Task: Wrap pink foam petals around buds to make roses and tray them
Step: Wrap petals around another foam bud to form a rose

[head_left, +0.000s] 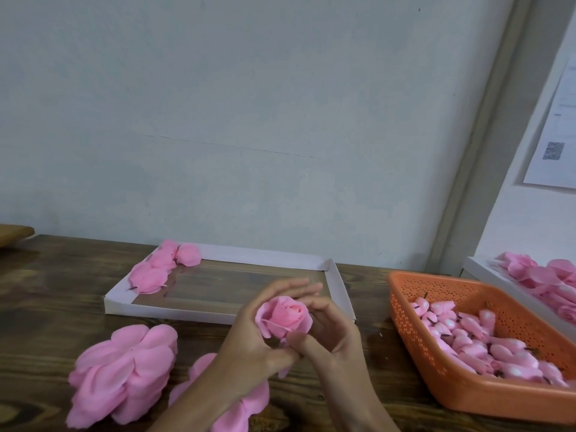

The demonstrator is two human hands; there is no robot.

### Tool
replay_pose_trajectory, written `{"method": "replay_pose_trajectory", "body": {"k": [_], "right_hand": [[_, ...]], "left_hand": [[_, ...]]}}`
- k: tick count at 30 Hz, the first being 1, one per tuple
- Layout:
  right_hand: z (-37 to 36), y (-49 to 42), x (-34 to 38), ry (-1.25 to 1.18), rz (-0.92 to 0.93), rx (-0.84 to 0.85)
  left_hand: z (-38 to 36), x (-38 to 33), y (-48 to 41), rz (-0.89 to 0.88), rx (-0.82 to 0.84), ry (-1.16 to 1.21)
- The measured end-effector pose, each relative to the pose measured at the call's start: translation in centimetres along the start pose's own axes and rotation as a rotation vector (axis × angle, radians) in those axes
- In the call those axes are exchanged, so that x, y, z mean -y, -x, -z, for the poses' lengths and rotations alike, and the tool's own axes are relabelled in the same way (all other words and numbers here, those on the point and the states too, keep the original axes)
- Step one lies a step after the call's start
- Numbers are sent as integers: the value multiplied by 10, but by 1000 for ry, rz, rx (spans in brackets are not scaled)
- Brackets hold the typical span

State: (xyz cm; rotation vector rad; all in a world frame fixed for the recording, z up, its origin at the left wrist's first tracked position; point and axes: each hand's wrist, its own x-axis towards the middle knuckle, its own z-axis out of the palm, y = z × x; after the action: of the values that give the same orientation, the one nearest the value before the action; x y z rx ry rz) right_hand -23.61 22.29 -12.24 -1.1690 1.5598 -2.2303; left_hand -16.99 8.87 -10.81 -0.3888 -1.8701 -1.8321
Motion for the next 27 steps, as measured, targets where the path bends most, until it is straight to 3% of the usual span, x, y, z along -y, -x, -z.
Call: {"method": "replay_pose_trajectory", "body": {"k": [5,8,13,17,20,25,27], "right_hand": [[0,0,4,-16,-1,-1],[-3,0,5,83,49,42],[-7,5,1,347,118,-38],[-6,6,7,679,215,-144],[-3,6,8,829,283,-122],[-1,6,9,870,359,-61],[-1,6,9,751,312,-85]], "left_hand": [[0,3,0,-10,-4,21],[-4,10,-1,8,-86,72],[-11,17,-3,61,-231,94],[-7,24,-3,206,-339,-195],[-4,30,-3,256,-378,-335],[-2,33,-3,257,-379,-353],[-1,29,-5,256,-360,-253]]}}
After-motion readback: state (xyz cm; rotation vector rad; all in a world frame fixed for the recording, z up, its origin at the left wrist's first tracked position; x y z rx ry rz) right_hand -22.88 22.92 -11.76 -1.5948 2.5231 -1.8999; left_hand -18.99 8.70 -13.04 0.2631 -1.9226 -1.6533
